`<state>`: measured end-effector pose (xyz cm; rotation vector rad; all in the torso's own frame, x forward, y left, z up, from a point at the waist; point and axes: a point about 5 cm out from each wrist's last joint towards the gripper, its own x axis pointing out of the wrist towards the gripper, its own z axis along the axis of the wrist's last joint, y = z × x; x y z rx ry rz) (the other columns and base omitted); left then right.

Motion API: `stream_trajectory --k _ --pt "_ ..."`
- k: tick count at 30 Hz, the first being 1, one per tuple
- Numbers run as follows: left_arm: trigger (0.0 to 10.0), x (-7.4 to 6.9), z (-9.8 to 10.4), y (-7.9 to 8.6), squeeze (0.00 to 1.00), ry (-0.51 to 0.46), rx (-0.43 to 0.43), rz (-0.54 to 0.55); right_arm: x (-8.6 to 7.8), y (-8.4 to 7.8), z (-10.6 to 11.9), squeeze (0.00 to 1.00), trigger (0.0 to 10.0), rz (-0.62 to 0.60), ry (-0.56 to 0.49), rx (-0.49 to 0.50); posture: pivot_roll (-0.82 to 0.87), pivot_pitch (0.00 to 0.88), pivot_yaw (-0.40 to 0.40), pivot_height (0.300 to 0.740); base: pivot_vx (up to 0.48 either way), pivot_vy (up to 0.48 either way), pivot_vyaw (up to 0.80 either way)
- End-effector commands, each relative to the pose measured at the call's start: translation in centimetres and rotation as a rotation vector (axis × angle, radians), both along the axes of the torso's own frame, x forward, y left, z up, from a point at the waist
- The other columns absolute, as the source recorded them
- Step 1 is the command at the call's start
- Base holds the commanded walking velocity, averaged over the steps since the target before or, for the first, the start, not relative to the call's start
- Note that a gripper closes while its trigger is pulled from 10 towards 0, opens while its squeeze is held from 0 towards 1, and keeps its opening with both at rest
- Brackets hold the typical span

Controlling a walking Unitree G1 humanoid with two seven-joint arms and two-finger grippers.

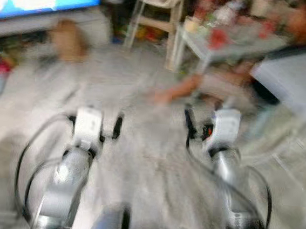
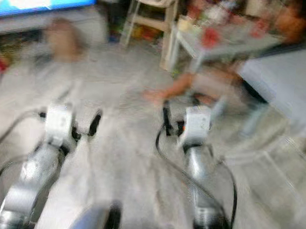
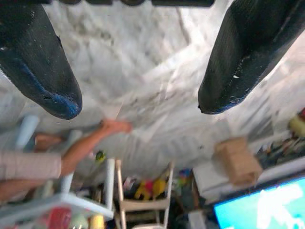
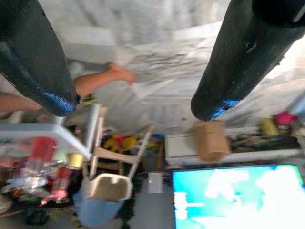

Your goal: Restocking fridge

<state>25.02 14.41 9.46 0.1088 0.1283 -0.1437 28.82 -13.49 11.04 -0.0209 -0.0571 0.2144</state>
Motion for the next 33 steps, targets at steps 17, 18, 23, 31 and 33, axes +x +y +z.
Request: stream_trajectory --k 17,18,23,31,33 --pt "10.0 0.8 0.8 -0.5 0.0 -0.049 0.03 -0.017 0.6 0.1 -0.1 0.0 10.0 0.011 0.004 -0.015 0.09 0.077 0.01 0.74 -0.267 0.0 0.8" --pt "10.0 0.9 0.8 -0.5 0.0 -0.05 0.03 -0.017 0.6 0.2 0.0 0.0 10.0 0.015 0.002 -0.015 0.09 0.078 0.01 0.74 -0.266 0.0 0.8" --pt "10.0 0.9 1.0 -0.5 0.0 -0.075 0.05 -0.014 0.6 0.2 0.1 0.0 10.0 0.015 -0.002 0.011 0.1 0.071 0.011 0.74 -0.21 0.0 0.8" --pt "10.0 1.2 1.4 0.4 0.0 -0.123 0.105 0.026 0.8 0.2 0.2 0.0 10.0 0.01 -0.009 0.032 0.11 0.068 0.01 0.74 0.0 0.177 0.1" --pt "10.0 1.2 1.5 0.4 0.0 -0.124 0.106 0.027 0.8 0.2 0.4 0.0 10.0 0.01 -0.017 0.032 0.11 0.069 0.008 0.74 0.0 0.472 0.0"
